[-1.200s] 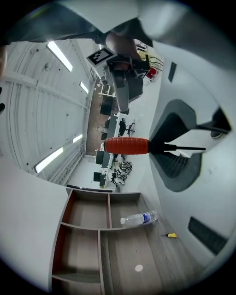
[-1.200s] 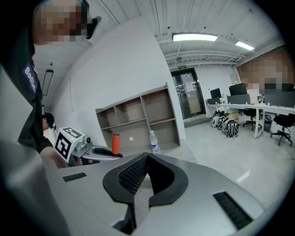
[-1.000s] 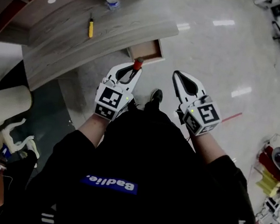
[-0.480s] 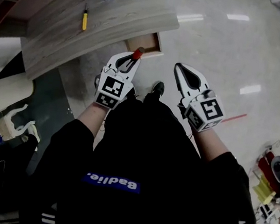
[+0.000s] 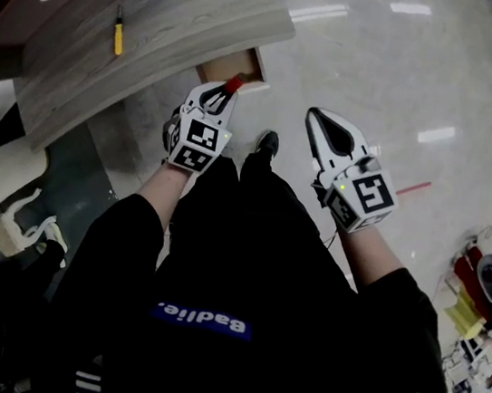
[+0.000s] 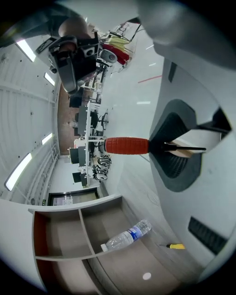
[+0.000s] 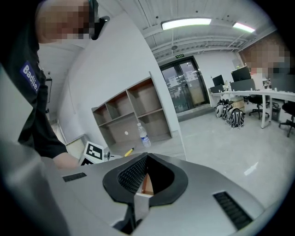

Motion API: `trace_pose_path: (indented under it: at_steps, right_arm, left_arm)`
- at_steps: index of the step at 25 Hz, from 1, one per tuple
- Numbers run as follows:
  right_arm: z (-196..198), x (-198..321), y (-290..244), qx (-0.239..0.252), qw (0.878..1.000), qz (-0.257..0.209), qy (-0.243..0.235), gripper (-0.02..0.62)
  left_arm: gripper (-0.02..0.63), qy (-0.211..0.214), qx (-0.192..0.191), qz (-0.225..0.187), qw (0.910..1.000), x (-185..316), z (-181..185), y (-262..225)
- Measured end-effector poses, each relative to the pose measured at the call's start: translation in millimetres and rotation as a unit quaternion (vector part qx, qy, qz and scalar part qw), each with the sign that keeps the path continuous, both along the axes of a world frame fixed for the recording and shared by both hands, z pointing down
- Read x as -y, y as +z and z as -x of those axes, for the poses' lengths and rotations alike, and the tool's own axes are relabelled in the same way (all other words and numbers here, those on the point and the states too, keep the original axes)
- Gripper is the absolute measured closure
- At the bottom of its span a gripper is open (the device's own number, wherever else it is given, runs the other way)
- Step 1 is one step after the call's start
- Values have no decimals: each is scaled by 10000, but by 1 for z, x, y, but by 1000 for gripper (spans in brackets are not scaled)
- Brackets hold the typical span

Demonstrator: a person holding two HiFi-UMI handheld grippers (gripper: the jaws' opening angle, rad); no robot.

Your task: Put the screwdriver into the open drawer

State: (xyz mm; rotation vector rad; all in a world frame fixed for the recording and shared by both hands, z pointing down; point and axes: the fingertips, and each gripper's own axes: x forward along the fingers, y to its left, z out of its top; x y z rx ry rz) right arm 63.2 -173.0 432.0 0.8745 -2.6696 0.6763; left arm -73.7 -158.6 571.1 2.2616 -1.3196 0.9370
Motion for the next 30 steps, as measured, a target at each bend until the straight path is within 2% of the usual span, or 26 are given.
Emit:
trace_pose_path:
  at_steps: [7,12,16,22,30]
  right_arm:
    - [17,5,12,74,9998,76,161,568]
    - [10,5,16,-16,9989,177,424,568]
    - [-5,4,18,-117,9980,126,607,568]
    - [-33,-7,27,-275,9949,316,913,568]
    - [-41,-10,37,-290,9938,346,1011,568]
  left_arm:
    - [545,228,245,224,9992,22,1,56]
    - [545,445,360,394,9976,29,-4,91]
    - [545,466,378,637,9962,34,-8,122]
    - [545,468,584,1023,9919,35,-9,166]
    - [545,179,704,1484,9863,38,8,210]
